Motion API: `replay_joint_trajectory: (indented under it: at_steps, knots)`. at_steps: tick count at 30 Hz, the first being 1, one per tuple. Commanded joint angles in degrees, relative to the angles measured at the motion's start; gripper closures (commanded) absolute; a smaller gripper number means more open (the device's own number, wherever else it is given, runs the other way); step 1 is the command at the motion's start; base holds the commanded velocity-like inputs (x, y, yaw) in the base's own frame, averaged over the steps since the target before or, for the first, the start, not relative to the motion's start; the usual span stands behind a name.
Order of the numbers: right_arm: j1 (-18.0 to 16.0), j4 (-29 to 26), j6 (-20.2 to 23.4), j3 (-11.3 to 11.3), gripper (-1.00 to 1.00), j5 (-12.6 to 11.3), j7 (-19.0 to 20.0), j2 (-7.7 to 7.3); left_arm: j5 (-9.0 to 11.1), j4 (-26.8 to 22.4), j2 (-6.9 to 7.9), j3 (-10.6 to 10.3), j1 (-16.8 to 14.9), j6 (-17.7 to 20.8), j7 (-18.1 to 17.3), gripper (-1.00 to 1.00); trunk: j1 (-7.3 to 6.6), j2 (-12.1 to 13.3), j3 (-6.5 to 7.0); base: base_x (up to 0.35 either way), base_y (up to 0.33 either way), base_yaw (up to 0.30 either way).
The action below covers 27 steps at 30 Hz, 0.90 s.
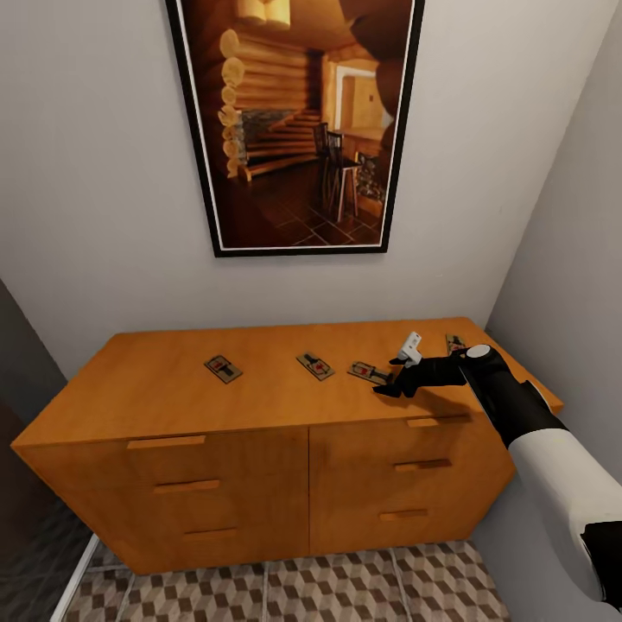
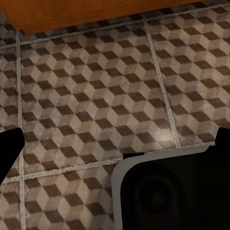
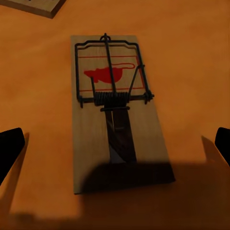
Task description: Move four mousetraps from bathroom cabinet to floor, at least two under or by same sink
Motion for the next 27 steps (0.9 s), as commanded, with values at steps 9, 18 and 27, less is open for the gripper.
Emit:
replay_joint_trajectory:
  at_steps: [9,18,27]
  knots:
    - [0.0,-0.1,0.5,0.1,-1.00,0.0,0.2,-0.04,0.1,0.1,0.01,-0.4,0.0,-0.2,0.0,-1.00,0.00,0.0,-0.04,0.000,0.000,0.000]
    - [0.0,0.0,0.5,0.1,-1.00,0.0,0.1,-0.04,0.1,0.1,-0.01,-0.4,0.0,-0.2,0.0,-1.00,0.00,0.0,-0.24,0.000,0.000,0.000]
    - [0.0,0.0,0.5,0.1,-1.00,0.0,0.1,-0.04,0.1,0.1,0.00,-0.4,0.0,-0.2,0.0,-1.00,0.00,0.0,-0.60,0.000,0.000,0.000]
